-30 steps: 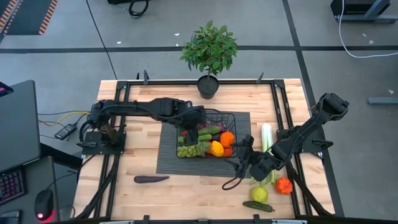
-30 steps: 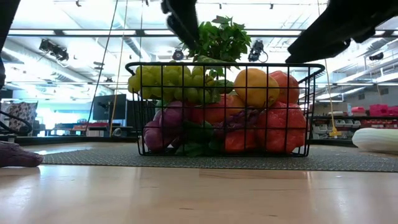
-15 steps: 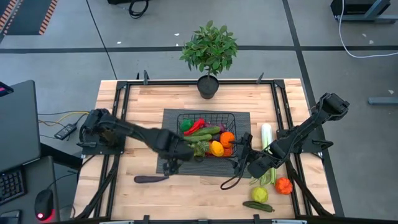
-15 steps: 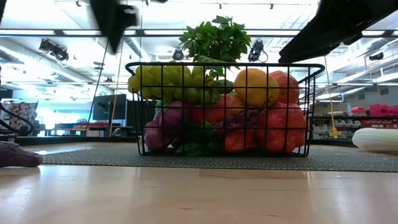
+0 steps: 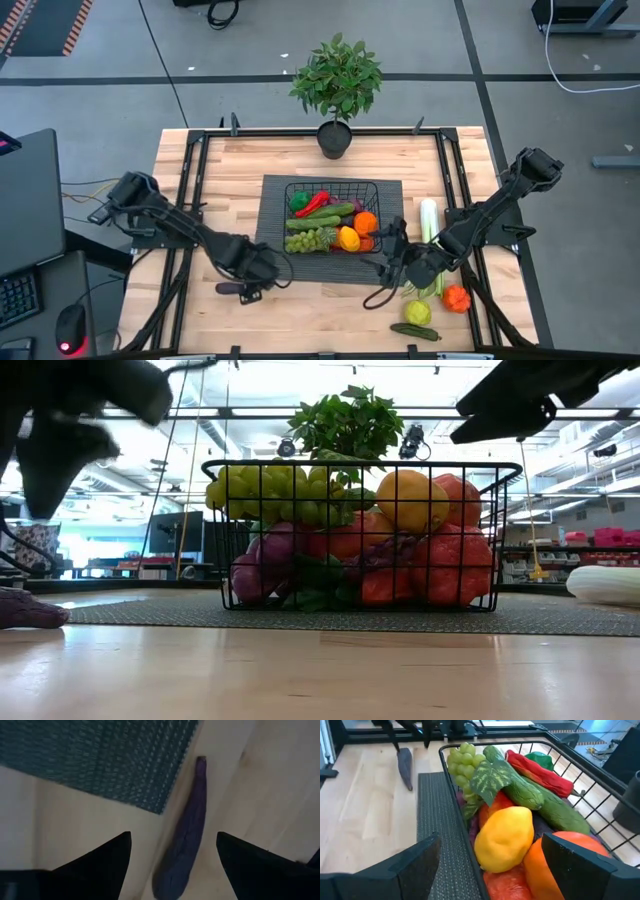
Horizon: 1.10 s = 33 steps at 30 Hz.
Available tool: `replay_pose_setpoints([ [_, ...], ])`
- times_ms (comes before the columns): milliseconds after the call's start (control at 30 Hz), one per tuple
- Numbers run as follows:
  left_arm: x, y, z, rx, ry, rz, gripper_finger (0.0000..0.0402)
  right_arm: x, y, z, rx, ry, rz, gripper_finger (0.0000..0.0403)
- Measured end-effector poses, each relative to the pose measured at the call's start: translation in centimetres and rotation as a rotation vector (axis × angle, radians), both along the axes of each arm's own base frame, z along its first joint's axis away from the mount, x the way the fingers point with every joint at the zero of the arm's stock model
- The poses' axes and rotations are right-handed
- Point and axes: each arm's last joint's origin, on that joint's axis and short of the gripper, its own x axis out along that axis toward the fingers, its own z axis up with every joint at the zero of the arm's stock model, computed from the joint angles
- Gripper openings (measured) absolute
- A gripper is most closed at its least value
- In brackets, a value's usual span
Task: Build produce basket
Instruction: Put the eggplant into the wire basket
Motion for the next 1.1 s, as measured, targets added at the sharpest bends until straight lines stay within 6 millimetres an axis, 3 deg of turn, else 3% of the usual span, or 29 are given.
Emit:
replay_pose_setpoints([
  [233,-2.3,0.0,-4.6,-0.091,0.064,-0.01,0.0297,0.0,0.0,0.1,0.035,-0.019,-0.019,0.0348],
  [567,-3.3,-0.3,-6.9,-0.133,0.015,-0.021,0.0287,0.8,-1.3,0.1,0.016,-0.018,-0.076,0.0348],
  [700,-3.1,0.1,-6.8,-0.128,0.016,-0.003,0.0241,1.1,-1.8,0.1,0.008,-0.015,-0.093,0.0348],
  [933,-2.8,1.1,-6.8,-0.113,0.042,-0.003,0.0084,1.4,-2.4,0.1,-0.012,-0.006,-0.11,0.0348],
  [1100,-2.2,2.9,-5.7,-0.191,0.061,0.068,0.0075,1.4,-2.5,0.1,-0.043,0.007,-0.094,0.0348],
])
